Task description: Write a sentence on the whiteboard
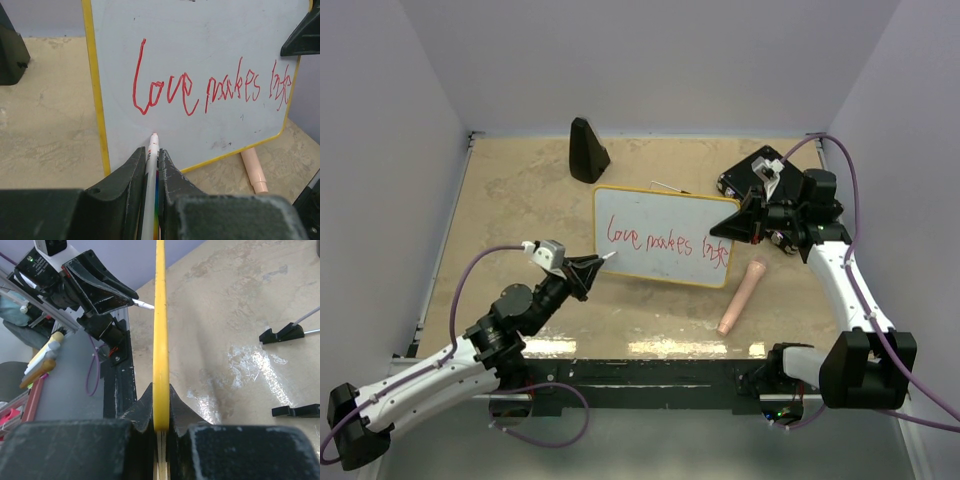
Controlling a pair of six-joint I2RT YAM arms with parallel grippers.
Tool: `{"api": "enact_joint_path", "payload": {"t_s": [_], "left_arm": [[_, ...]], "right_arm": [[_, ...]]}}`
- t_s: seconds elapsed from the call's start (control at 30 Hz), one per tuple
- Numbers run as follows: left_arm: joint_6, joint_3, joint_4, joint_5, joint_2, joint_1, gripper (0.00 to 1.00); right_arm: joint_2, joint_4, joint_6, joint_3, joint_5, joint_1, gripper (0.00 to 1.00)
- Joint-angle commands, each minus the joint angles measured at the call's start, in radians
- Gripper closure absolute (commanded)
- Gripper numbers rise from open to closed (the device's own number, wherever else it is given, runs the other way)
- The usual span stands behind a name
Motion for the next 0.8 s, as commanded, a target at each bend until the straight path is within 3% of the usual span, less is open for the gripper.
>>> {"api": "enact_joint_path", "payload": {"t_s": [0.0, 0.37, 0.77], "left_arm": [[0.022, 0.013, 0.056, -0.006, 0.042, 0.015, 1.0], [-0.065, 0.026, -0.065, 0.023, 0.07, 0.047, 1.0], [-0.073, 0.06, -0.029, 0.054, 0.143, 0.075, 1.0]], "right_arm": [[-0.033, 0.094, 0.051, -0.003, -0.077, 0.001, 1.0], [-0.033, 0.119, 0.071, -0.014, -0.074, 0.0, 1.0], [-0.039, 0.122, 0.074, -0.014, -0.074, 0.0, 1.0]]}}
